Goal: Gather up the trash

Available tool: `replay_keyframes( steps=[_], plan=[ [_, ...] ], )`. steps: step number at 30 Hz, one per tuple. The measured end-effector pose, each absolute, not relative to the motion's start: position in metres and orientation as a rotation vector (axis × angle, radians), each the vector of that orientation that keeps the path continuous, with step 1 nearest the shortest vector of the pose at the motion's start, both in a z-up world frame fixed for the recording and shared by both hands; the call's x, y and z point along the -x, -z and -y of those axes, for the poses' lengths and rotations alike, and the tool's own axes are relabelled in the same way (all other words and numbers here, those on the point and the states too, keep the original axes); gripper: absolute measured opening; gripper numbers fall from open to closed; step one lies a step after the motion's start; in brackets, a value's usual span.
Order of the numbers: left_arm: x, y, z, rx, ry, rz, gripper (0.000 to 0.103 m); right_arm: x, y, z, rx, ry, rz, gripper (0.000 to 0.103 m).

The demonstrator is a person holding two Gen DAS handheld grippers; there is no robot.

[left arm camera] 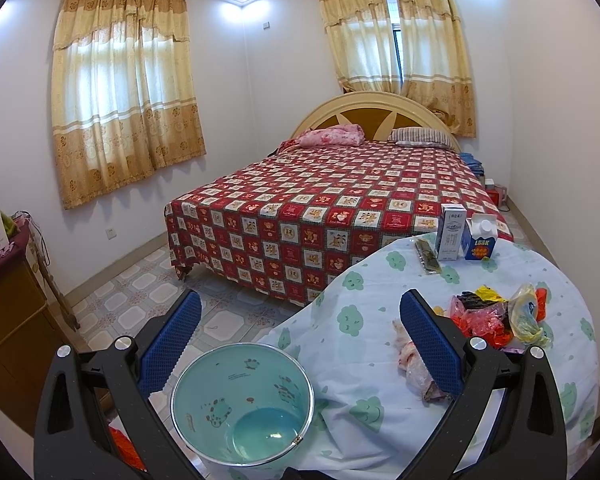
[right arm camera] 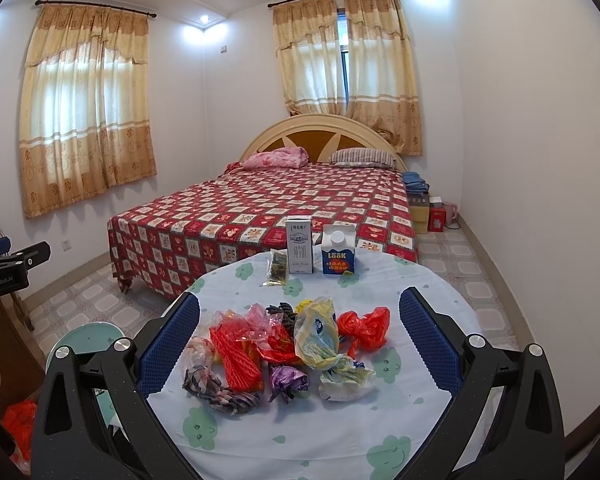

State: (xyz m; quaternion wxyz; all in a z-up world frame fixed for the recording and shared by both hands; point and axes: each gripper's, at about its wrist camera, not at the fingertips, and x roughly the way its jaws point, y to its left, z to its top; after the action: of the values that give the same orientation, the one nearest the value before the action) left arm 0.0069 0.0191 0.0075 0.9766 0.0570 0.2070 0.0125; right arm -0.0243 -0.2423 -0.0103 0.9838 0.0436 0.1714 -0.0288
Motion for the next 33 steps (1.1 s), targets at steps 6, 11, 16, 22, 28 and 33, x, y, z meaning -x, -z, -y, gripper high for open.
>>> replay_keyframes(
  steps=[6,11,16,22,28,33],
  plan=[
    [-0.007,-0.008,-0.024,-0.115,-0.026,-0.421,0.097,0.023,0.011,0.244,-0.092,0.06,-0.347,0.098],
    [-0.007,-0.008,-0.026,-0.118,-0.029,-0.424,0.097,0.02,0.017,0.245,-0.093,0.068,-0.355,0.098],
    [-0.014,0.011,-0.034,-0.145,-0.066,-0.443,0.097,0.013,0.037,0.255,-0.074,0.115,-0.367,0.098],
    [-0.03,0.049,-0.017,-0.188,-0.04,-0.537,0.097,-0.002,0.089,0.285,-0.116,0.153,-0.472,0.097],
    [-0.027,0.085,0.019,-0.229,0.001,-0.601,0.097,0.001,0.132,0.304,-0.099,0.214,-0.518,0.087],
    [-0.026,0.102,0.054,-0.208,0.04,-0.648,0.097,-0.003,0.149,0.314,-0.11,0.234,-0.539,0.083]
  ],
)
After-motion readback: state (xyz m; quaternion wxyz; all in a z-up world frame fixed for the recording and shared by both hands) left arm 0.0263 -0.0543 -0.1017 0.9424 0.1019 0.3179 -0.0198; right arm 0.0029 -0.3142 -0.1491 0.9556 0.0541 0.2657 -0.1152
